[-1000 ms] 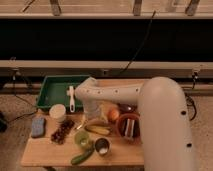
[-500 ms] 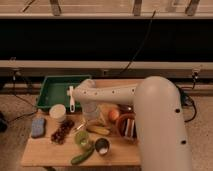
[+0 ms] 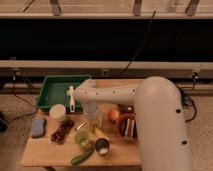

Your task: Place banana in plastic cup

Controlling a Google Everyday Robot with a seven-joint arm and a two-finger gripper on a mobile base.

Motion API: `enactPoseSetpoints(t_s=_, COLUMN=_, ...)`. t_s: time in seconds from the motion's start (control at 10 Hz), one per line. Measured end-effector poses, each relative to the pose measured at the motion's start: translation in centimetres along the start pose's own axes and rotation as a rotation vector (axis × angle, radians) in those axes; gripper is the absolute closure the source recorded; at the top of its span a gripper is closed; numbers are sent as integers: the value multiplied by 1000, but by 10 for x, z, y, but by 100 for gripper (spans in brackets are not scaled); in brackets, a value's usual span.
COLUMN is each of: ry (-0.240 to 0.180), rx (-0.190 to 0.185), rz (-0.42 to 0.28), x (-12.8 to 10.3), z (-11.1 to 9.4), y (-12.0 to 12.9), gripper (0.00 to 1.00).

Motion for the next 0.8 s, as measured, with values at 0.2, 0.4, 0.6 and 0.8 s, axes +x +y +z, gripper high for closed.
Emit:
enactPoseSetpoints(t_s=0.2, ry=12, rx=4, rz=4, x=1, z=-4, y=2, gripper=100)
enactPoseSetpoints(t_s=0.4, ry=29, rx=6, rz=9, x=3, z=-11, y=6, gripper=100)
enactPoseSetpoints(t_s=0.6, ry=47, rx=4, rz=9, x=7, z=-19, y=9, gripper=100)
enactPoseSetpoints(t_s=0.8, ry=74, rx=6, rz=7, x=13, z=-33, y=12, gripper=100)
